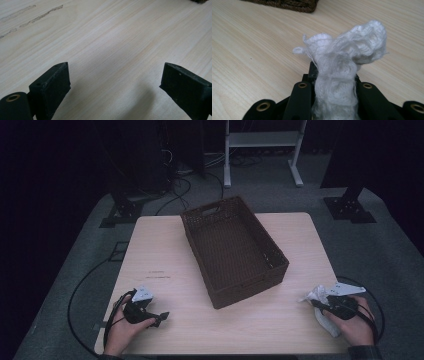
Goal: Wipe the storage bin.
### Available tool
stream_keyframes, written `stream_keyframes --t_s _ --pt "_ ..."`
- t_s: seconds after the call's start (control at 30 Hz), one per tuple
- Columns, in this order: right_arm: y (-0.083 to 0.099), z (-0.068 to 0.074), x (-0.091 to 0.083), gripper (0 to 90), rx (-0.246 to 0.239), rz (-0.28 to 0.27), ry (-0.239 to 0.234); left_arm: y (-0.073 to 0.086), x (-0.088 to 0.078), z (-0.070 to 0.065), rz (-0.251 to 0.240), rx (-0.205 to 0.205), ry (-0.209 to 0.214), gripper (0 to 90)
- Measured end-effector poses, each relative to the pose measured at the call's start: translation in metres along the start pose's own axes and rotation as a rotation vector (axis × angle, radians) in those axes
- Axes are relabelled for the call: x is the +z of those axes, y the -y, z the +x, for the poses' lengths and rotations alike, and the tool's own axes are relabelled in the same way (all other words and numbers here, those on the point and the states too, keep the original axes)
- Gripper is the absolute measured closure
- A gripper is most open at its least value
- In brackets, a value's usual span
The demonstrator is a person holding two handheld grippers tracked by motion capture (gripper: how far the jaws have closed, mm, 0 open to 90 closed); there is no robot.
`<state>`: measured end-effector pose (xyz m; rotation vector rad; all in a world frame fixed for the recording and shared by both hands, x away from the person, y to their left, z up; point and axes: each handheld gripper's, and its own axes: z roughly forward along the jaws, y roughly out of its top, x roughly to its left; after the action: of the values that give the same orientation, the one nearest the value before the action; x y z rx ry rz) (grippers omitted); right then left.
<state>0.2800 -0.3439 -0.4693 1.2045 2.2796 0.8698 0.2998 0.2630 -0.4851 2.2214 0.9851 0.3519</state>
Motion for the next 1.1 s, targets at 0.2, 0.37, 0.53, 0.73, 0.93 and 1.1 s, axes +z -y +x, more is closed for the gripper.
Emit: stream_keyframes --t_s 0.2,0.37,0.53,0.73,0.93,1.1 --pt "0.004 -0.002 0.003 73.4 -0.007 0.022 0.008 0.005 0.004 0.001 0.014 0.006 -0.019 6.7" --pt "0.007 -0.003 0.006 71.7 -0.001 0.043 0.002 0.007 0.005 -0.001 0.006 0.025 -0.03 4.4" --pt "0.006 -0.002 0.006 59.6 0.002 0.046 -0.005 0.015 0.007 -0.002 -0.053 0.022 -0.035 0.0" --pt "0.003 -0.002 0.001 48.0 0.027 0.019 -0.007 0.015 0.007 -0.003 -0.056 0.018 -0.037 0.0" --pt "-0.007 0.0 -0.012 43.7 0.04 -0.036 -0.004 0.015 0.007 -0.003 -0.054 0.017 -0.036 0.0" --pt "-0.019 0.001 -0.019 41.1 0.024 -0.084 -0.003 0.015 0.007 -0.003 -0.055 0.017 -0.036 0.0"
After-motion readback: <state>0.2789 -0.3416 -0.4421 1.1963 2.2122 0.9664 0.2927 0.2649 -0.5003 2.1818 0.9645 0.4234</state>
